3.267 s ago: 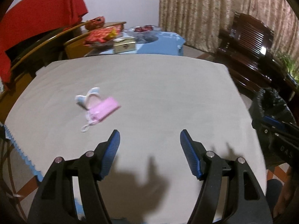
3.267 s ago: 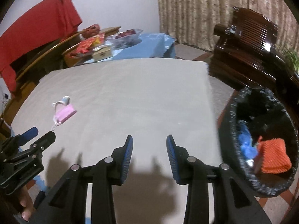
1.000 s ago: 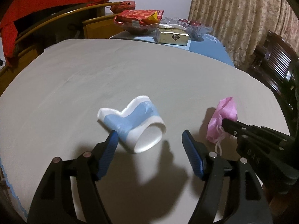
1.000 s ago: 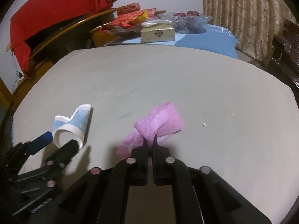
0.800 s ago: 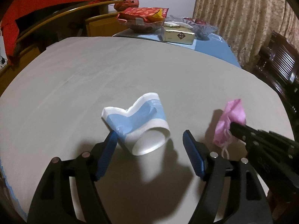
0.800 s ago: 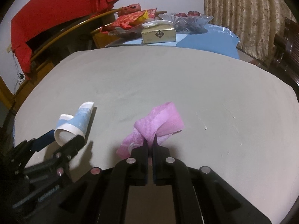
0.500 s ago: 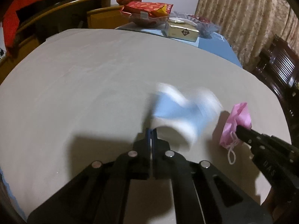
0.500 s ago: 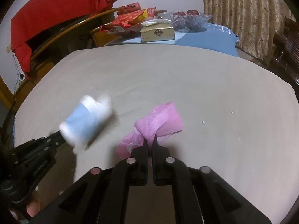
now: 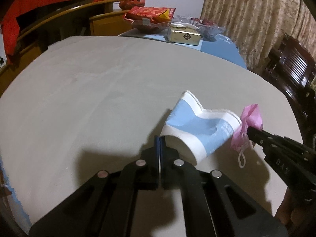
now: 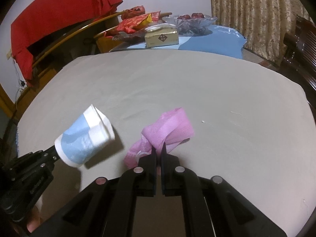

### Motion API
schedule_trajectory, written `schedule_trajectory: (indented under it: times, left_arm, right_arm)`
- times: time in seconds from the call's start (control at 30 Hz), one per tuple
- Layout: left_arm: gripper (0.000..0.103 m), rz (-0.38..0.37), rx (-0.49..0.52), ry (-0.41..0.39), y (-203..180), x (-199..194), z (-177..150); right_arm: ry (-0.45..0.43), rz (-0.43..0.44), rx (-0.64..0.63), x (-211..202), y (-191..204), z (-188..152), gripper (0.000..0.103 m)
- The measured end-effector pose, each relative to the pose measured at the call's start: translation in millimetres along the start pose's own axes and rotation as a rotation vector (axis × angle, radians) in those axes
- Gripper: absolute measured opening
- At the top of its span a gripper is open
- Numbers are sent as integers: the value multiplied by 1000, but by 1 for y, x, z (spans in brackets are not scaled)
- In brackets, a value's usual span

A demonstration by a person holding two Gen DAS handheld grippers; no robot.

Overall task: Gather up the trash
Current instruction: 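Carry the mask and cup in both tools over the trash bin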

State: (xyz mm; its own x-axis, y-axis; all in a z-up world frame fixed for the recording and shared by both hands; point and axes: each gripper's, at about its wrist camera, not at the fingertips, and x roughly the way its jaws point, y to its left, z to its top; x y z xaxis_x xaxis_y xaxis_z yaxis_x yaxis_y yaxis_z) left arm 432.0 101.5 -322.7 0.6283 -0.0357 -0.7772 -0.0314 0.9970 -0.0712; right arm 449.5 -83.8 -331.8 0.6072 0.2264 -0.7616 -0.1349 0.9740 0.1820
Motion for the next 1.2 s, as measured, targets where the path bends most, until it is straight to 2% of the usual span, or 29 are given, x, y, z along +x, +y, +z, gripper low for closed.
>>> schedule_trajectory:
  times: [0.33, 0.77, 1.2]
  left_arm:
    - [0, -4, -1, -8, -21, -45, -8]
    - [0, -50, 49, -36, -80, -122, -30]
    - [0, -110, 100, -70, -144, -181, -47]
  right_arm:
    - [-22, -11, 26, -62, -17, -19, 3]
    - [-86, -55, 69, -161, -52, -43, 3]
    - [-157, -109, 95, -238, -89, -62, 3]
